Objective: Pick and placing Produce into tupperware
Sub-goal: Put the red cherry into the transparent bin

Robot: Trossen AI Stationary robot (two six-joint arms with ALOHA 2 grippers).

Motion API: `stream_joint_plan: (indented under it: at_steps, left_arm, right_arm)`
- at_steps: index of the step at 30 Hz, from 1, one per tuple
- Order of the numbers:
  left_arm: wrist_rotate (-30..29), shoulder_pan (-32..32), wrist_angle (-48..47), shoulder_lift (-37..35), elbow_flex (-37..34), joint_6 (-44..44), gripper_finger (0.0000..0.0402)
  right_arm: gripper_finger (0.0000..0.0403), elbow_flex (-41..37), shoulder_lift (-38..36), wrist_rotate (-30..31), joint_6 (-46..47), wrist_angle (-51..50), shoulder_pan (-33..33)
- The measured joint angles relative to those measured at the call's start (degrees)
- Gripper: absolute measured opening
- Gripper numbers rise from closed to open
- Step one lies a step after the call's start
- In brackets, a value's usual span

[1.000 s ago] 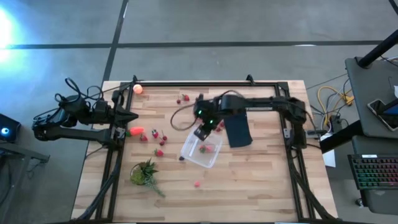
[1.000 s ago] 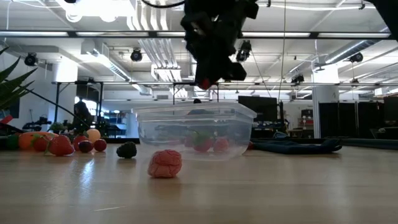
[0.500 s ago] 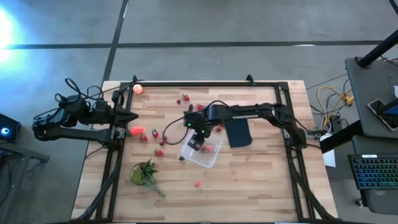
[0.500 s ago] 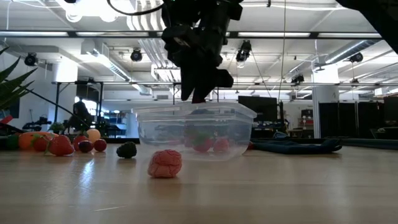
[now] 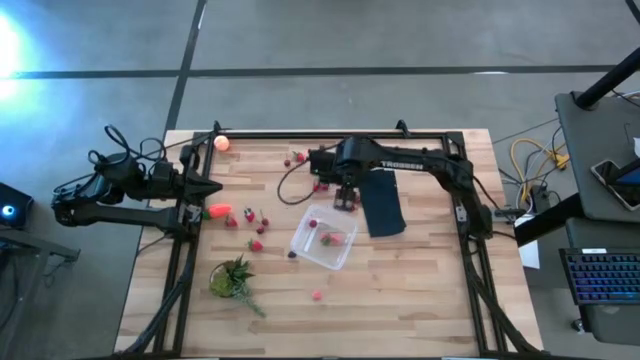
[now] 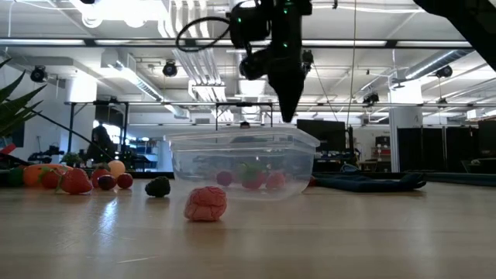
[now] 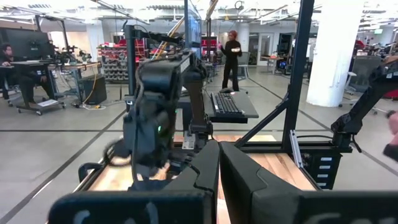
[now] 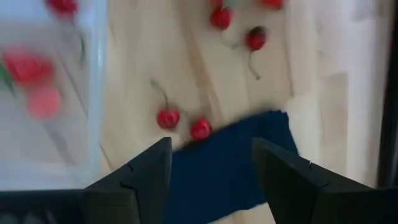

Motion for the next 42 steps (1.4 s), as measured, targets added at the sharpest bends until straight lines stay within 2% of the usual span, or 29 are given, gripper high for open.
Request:
stream_joint_plan:
  at_steps: [4,8,17,22,32,37,42]
  left_arm:
    - [0.0,0.0,0.0,0.0,0.0,0.0,0.0]
    - [0.0,0.0,0.0,0.0,0.0,0.0,0.0]
    - [0.0,0.0,0.0,0.0,0.0,0.0,0.0]
    - [0.0,0.0,0.0,0.0,0.0,0.0,0.0]
    - [0.0,0.0,0.0,0.0,0.0,0.0,0.0]
    - [0.0,0.0,0.0,0.0,0.0,0.0,0.0]
    - [0.0,0.0,0.0,0.0,0.0,0.0,0.0]
  right_arm:
    - [0.0214,-5.9,0.0,-4.4,-11.0,2.7,-1.0]
    - [0.0214,-11.0,0.0,-9.9,-14.3,6.4,-1.9]
    - [0.0205,-19.2,-0.8,-9.5,-20.7,17.8,-1.7]
    - [0.0191,-23.2,-2.5,-9.5,-20.6,23.3,-2.1]
    - [0.0178,-28.9,-3.4,-10.1,-18.8,27.4,-2.4]
    - [0.0174,-29.5,-3.4,-10.9,-17.0,30.2,-2.3]
    - [0.0164,-29.5,-3.4,-9.0,-16.9,31.4,-2.3]
